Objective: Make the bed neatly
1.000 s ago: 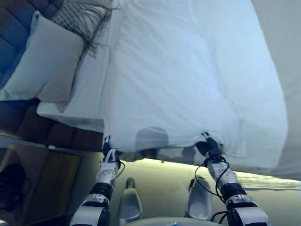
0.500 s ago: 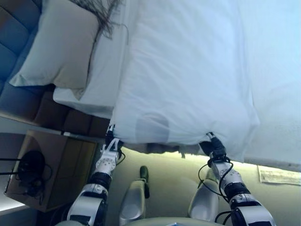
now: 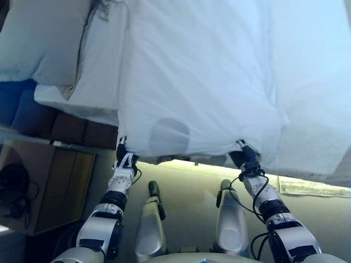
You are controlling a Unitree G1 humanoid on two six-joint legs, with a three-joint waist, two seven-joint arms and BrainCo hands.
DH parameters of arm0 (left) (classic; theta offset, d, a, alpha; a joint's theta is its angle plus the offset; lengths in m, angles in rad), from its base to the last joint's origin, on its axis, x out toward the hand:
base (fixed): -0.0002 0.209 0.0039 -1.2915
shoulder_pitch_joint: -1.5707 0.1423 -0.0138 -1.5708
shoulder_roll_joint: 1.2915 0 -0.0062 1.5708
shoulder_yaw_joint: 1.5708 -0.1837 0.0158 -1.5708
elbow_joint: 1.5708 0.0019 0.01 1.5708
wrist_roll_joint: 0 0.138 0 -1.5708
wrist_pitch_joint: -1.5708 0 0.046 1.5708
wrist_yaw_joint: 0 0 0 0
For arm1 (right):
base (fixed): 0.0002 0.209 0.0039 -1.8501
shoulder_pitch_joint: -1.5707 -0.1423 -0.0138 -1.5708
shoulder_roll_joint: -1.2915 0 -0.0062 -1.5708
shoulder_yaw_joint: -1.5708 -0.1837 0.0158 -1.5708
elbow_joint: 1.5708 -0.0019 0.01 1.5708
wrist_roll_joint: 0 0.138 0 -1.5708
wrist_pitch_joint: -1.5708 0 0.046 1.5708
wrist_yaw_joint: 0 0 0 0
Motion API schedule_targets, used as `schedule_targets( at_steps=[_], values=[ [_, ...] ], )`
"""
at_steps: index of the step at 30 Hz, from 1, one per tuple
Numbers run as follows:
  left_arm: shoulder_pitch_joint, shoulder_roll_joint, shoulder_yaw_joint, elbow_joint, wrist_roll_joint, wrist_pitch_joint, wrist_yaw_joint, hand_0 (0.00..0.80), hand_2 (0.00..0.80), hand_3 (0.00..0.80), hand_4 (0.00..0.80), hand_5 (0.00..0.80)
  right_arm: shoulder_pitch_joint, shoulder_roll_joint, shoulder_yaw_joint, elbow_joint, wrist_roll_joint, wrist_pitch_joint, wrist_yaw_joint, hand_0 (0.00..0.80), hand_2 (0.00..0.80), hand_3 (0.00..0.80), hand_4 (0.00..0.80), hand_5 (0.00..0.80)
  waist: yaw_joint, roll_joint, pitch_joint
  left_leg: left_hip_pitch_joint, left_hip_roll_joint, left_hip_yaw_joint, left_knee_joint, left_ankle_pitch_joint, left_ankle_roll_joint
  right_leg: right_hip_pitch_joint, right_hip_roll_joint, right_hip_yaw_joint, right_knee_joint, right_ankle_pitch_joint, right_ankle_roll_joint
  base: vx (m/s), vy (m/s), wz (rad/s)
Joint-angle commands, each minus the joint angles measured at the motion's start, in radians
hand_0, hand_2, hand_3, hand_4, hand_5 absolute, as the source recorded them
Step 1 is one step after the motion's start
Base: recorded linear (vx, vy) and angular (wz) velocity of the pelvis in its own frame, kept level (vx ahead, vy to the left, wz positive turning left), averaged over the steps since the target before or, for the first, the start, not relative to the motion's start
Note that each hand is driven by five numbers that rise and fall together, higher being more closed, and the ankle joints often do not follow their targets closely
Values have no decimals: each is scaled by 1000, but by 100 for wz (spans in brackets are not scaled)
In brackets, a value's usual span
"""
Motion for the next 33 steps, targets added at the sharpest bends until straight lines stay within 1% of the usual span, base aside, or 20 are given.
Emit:
schedule_targets(
  at_steps=[1,2,4,5,6,7,8,9,10,11,12,13,14,16,19,22,26,29,33],
  values=[
    [88,16,43,-39,12,-55,-44,800,800,800,800,800,17,-37,-62,-40,-41,-26,-2,800,800,800,800,800,2,40,-84,130,102,-66,-250,239,-19,44,-25,138,-101,100,53,207,764,-47],
    [91,13,46,-34,3,-40,-45,800,800,800,800,800,8,-39,-62,-29,-53,-37,-13,800,800,800,800,800,4,50,-91,138,85,-70,-254,217,-20,49,-67,159,-99,102,75,216,801,-2],
    [89,12,57,-25,11,-2,-33,800,800,800,800,800,10,-37,-79,-7,-77,-40,-27,800,800,800,800,800,0,56,-108,144,48,-46,-202,157,-18,59,-148,191,-107,129,101,246,717,47],
    [91,9,58,-17,33,15,-19,800,800,800,800,800,24,-35,-89,4,-86,-39,-26,800,800,800,800,800,4,57,-123,144,21,-32,-163,123,-13,79,-197,190,-134,168,102,251,516,33],
    [93,8,54,-15,46,26,-14,800,800,800,800,800,40,-30,-89,2,-87,-45,-27,800,800,800,800,800,9,56,-132,142,0,-24,-138,106,-6,97,-232,183,-163,210,102,215,422,1],
    [98,10,50,-17,57,36,-14,800,800,800,800,800,52,-20,-88,-4,-92,-53,-40,800,800,800,800,800,14,57,-136,140,-21,-21,-121,90,0,106,-255,174,-183,248,102,130,414,-13],
    [104,21,49,-32,82,43,2,800,800,800,800,800,56,-1,-77,-9,-83,-49,-69,800,800,800,800,800,25,59,-133,135,-43,-7,-104,74,15,93,-266,153,-167,273,102,43,428,-15],
    [104,28,46,-46,95,43,11,800,800,800,800,800,54,11,-65,-16,-68,-49,-81,800,800,800,800,800,29,62,-129,130,-53,0,-103,71,26,75,-245,154,-131,256,102,-51,441,-17],
    [99,37,36,-61,94,41,18,800,800,800,800,800,52,24,-45,-23,-62,-61,-84,800,800,800,800,800,41,61,-123,122,-65,8,-106,74,38,58,-221,136,-87,211,101,-116,307,-22],
    [87,42,24,-70,94,32,20,800,800,800,800,800,53,47,-27,-25,-66,-80,-84,800,800,800,800,800,59,54,-120,110,-82,12,-111,76,49,54,-205,104,-76,182,98,-127,208,-29],
    [72,40,14,-74,95,21,21,800,800,800,800,800,54,57,-14,-27,-60,-91,-87,800,800,800,800,800,70,48,-118,94,-97,9,-108,76,54,56,-195,86,-85,174,95,-161,81,-21],
    [47,36,-3,-79,86,5,20,800,800,800,800,800,46,65,2,-30,-55,-106,-94,800,800,800,800,800,77,41,-107,61,-112,-5,-92,77,54,51,-190,83,-101,182,93,-227,8,-18],
    [20,33,-13,-79,83,-9,17,800,800,800,800,800,27,72,19,-32,-53,-120,-102,800,800,800,800,800,77,37,-89,33,-116,-14,-84,84,51,37,-185,88,-117,197,92,-283,-1,-10],
    [-18,35,-19,-72,92,-35,18,800,800,800,800,800,-17,75,48,-22,-40,-124,-97,800,800,800,800,800,79,36,-66,14,-98,2,-96,101,45,18,-175,76,-132,210,95,-242,35,12],
    [-84,26,-50,-56,101,-80,22,800,800,800,800,800,-62,77,73,-34,-83,-132,-96,800,800,800,800,800,75,37,-27,-24,-85,7,-109,125,41,-9,-152,82,-138,212,102,-161,45,9],
    [-161,28,-66,-45,97,-98,18,800,800,800,800,800,-101,66,96,-58,-143,-157,-98,800,800,800,800,800,76,31,7,-74,-80,19,-115,152,34,-36,-149,69,-140,217,102,-158,23,2],
    [-214,27,-87,-59,119,-130,4,800,800,800,800,800,-178,44,118,-85,-161,-174,-113,800,800,800,800,800,85,22,43,-141,-93,20,-98,162,32,-75,-149,60,-164,247,102,-131,22,10],
    [-229,24,-90,-75,155,-141,5,800,800,800,800,800,-211,29,111,-75,-168,-170,-106,800,800,800,800,800,89,16,66,-179,-99,21,-65,157,32,-103,-151,63,-162,257,102,-82,30,2],
    [-238,17,-85,-73,163,-135,5,800,800,800,800,800,-243,-3,89,-36,-202,-136,-109,800,800,800,800,800,80,24,88,-223,-113,35,1,130,34,-144,-155,84,-130,247,102,-34,91,3]
  ],
)
